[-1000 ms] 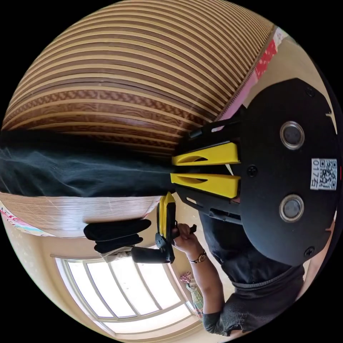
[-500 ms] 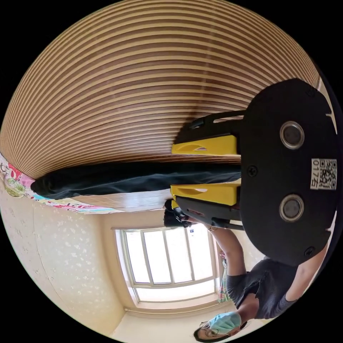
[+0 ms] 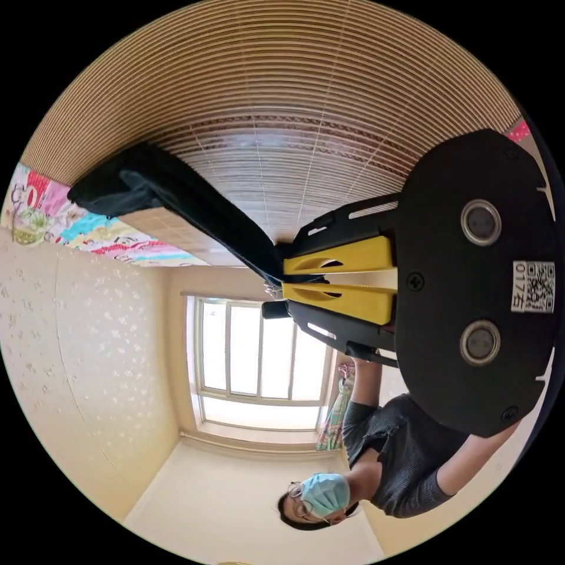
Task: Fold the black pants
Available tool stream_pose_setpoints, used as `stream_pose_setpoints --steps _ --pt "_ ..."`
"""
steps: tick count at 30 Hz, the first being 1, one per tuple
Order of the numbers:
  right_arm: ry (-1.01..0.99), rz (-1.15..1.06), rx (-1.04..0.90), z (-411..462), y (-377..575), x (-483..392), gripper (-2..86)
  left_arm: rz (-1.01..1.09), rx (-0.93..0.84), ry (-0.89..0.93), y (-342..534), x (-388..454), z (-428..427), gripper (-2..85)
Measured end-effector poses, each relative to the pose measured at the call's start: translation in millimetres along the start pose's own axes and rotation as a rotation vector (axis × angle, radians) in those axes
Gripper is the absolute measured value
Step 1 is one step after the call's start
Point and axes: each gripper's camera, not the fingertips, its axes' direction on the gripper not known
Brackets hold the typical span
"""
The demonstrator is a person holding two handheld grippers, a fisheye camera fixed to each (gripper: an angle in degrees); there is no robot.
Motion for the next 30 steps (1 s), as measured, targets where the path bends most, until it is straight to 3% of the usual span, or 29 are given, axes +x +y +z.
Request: stream_pose_setpoints --steps 9,14,17,20,22,30 --pt "-0.061 -0.375 -0.070 3.1 61.4 -245.3 2.5 0.265 0.205 0.244 115.9 217.9 -61.7 1.2" --pt "-0.021 -0.641 -0.096 6.7 69.4 -397.3 2.6 0.503 0.270 0.276 134.3 360.7 -94.5 1.2" --pt "0.057 -0.723 -0.077 8.2 48.4 -450.9 2.6 0.621 0.289 0.193 122.4 438.9 -109.5 1.6" --pt "0.064 -0.727 -0.072 11.5 1.7 -456.9 2.5 0.718 0.348 0.173 95.9 485.9 -116.9 2.1" --pt "0.123 -0.677 -0.077 16.7 -35.8 -433.7 2.4 0.673 0.397 0.154 68.7 487.4 -115.9 2.4" --pt "0.435 -0.216 -0.076 59.5 -179.9 -202.5 2.4 0.254 0.351 -0.273 -89.4 332.3 -33.5 2.6"
